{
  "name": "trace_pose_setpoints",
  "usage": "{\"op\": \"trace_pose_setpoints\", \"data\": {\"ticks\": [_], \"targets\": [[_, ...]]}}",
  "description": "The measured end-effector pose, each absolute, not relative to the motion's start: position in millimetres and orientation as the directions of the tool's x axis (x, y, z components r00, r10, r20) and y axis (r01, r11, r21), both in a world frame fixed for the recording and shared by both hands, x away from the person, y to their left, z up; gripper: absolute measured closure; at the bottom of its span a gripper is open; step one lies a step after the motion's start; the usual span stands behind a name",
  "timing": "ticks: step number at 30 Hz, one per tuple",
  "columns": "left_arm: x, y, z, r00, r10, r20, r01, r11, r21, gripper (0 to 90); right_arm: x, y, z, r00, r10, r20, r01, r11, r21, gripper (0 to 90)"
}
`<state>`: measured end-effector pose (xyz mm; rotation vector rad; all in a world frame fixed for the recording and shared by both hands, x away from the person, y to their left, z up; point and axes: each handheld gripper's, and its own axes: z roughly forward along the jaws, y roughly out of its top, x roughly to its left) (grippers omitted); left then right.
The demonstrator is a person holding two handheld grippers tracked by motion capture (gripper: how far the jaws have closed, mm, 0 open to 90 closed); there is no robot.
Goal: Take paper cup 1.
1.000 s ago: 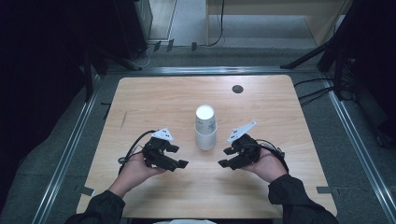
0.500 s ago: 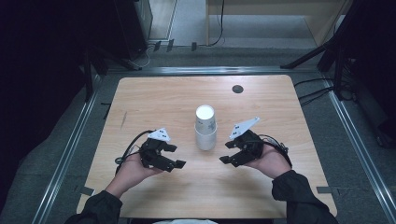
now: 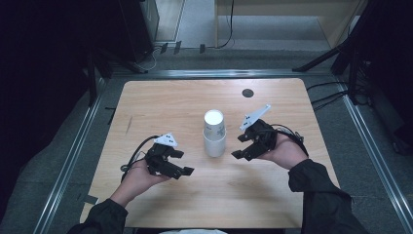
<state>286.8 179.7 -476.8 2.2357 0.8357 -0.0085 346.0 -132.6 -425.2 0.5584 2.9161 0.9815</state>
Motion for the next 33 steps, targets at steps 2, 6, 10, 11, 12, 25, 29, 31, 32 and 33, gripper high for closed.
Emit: {"op": "trace_pose_setpoints", "data": {"ticks": [2,6,10,11,12,25,29,31,32,33], "targets": [[287,179,-477,0.788,0.564,-0.249,0.571,-0.516,0.638,20.2,350,-130,-421,-0.938,0.334,0.091,0.323,0.747,0.581,33.1],[286,179,-476,0.791,0.557,-0.253,0.568,-0.516,0.642,20.2,356,-127,-416,-0.941,0.326,0.095,0.318,0.750,0.580,32.3],[287,179,-477,0.791,0.555,-0.256,0.570,-0.520,0.636,20.2,365,-119,-411,-0.938,0.330,0.105,0.331,0.765,0.553,30.9],[287,180,-477,0.792,0.554,-0.257,0.571,-0.521,0.635,20.2,366,-118,-410,-0.939,0.328,0.102,0.329,0.772,0.544,30.7],[287,180,-477,0.791,0.555,-0.257,0.571,-0.520,0.635,20.2,368,-117,-408,-0.940,0.327,0.094,0.324,0.775,0.542,30.6],[288,179,-478,0.797,0.545,-0.259,0.568,-0.533,0.627,20.2,387,-96,-386,-0.947,0.310,0.082,0.302,0.773,0.558,27.0],[288,179,-478,0.798,0.544,-0.260,0.568,-0.534,0.626,20.2,391,-87,-383,-0.952,0.295,0.076,0.285,0.775,0.564,26.3],[288,179,-478,0.798,0.543,-0.262,0.569,-0.535,0.624,20.2,392,-82,-381,-0.953,0.294,0.072,0.283,0.777,0.562,25.8],[287,179,-478,0.798,0.543,-0.263,0.570,-0.535,0.624,20.2,392,-80,-381,-0.953,0.295,0.070,0.282,0.779,0.560,25.5],[287,178,-478,0.798,0.543,-0.263,0.570,-0.535,0.624,20.2,393,-77,-381,-0.954,0.293,0.067,0.279,0.781,0.559,25.4]]}}
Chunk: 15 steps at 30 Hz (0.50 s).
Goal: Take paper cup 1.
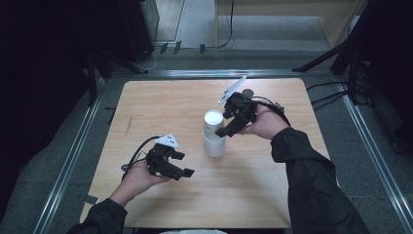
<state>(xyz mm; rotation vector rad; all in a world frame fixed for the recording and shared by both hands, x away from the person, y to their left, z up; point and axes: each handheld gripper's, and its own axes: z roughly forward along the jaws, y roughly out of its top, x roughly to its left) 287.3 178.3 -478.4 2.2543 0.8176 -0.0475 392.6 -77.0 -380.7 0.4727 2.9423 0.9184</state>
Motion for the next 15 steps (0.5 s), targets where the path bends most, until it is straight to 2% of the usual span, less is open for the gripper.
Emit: {"op": "trace_pose_setpoints", "data": {"ticks": [11,15], "targets": [[288,179,-478,0.798,0.537,-0.272,0.570,-0.530,0.628,20.2,399,-57,-382,-0.954,0.296,0.051,0.274,0.786,0.554,24.3],[288,179,-478,0.798,0.537,-0.273,0.571,-0.528,0.628,20.2,399,-54,-380,-0.955,0.292,0.042,0.266,0.791,0.551,30.2]]}}
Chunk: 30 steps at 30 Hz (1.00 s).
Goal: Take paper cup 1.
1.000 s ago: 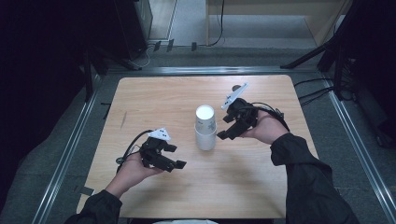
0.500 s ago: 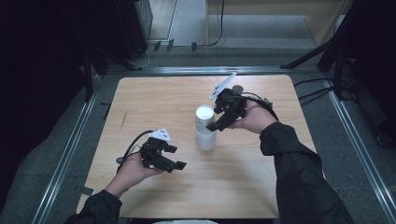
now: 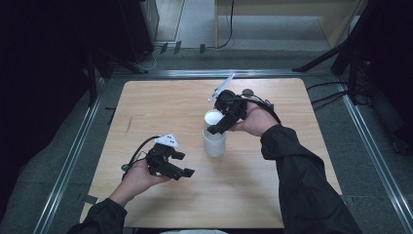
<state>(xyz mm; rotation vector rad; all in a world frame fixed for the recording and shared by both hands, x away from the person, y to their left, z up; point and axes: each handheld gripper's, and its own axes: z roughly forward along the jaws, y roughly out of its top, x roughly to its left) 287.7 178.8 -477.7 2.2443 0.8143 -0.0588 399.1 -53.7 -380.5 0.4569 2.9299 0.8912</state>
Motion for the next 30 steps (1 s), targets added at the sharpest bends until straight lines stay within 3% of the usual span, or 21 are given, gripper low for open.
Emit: {"op": "trace_pose_setpoints", "data": {"ticks": [19,30], "targets": [[289,183,-475,0.797,0.534,-0.282,0.569,-0.509,0.645,20.1,399,-53,-367,-0.948,0.313,0.063,0.298,0.794,0.531,32.9],[289,185,-472,0.802,0.515,-0.303,0.565,-0.487,0.666,18.5,393,-55,-324,-0.945,0.320,0.066,0.302,0.779,0.549,33.2]]}}
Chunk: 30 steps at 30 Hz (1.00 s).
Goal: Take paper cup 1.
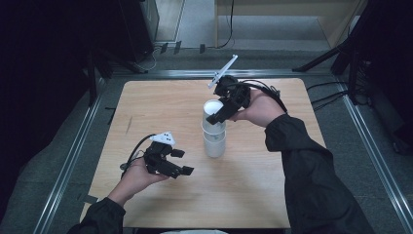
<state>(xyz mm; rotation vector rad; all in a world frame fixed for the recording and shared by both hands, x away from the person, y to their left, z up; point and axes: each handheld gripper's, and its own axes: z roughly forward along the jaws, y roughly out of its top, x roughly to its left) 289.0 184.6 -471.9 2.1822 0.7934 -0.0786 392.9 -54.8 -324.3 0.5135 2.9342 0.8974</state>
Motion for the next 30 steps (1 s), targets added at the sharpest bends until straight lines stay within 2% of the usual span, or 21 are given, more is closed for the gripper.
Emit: {"op": "trace_pose_setpoints", "data": {"ticks": [9,13,23,30], "targets": [[294,183,-469,0.814,0.495,-0.305,0.550,-0.489,0.677,15.2,370,-70,-284,-0.948,0.313,0.051,0.281,0.754,0.594,33.9],[295,181,-468,0.820,0.483,-0.307,0.543,-0.491,0.681,13.7,361,-75,-283,-0.952,0.302,0.040,0.267,0.762,0.591,33.9],[298,171,-464,0.863,0.417,-0.287,0.483,-0.512,0.710,14.3,330,-97,-325,-0.955,0.288,0.076,0.275,0.757,0.593,34.0],[303,168,-466,0.865,0.410,-0.290,0.481,-0.510,0.713,14.3,316,-107,-357,-0.949,0.296,0.110,0.299,0.733,0.611,34.0]]}}
